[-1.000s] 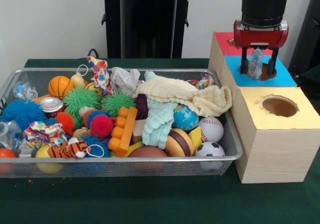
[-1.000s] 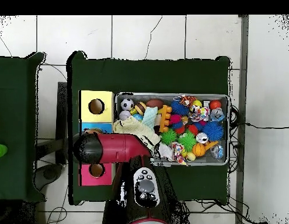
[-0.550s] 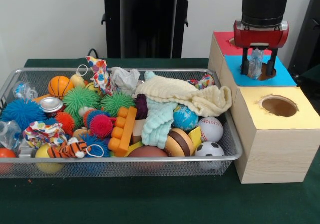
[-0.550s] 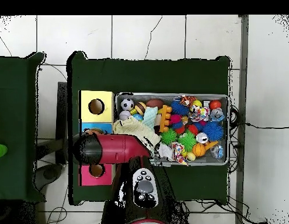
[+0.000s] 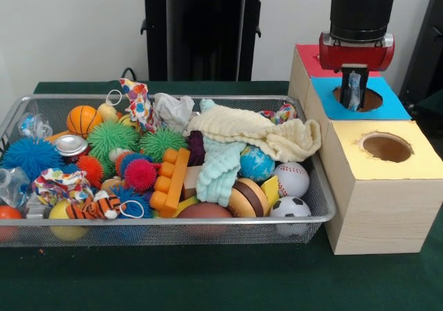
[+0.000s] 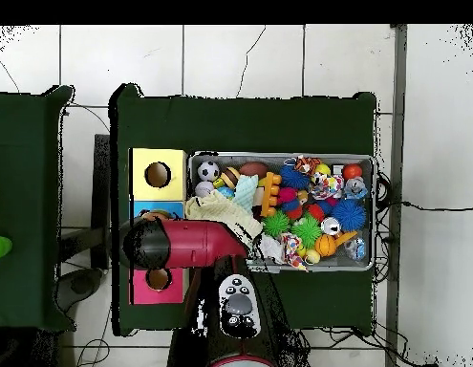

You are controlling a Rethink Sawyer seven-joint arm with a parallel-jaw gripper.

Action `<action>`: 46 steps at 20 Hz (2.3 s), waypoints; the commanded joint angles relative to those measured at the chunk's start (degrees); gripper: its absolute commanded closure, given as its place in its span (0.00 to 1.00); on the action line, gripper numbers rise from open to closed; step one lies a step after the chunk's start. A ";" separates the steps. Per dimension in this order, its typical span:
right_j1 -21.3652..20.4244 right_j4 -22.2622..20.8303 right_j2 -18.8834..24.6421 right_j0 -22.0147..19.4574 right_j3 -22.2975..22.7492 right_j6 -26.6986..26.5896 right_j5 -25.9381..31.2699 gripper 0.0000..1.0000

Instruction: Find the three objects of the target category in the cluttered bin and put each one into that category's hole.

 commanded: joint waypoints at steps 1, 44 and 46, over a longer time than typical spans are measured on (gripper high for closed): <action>9.62 -1.69 1.72 -2.39 0.84 6.05 -4.42 1.00; 28.88 -5.65 -1.00 -1.64 -11.09 5.34 -16.58 1.00; 29.30 -5.66 -0.90 -1.75 -11.47 5.42 -16.11 1.00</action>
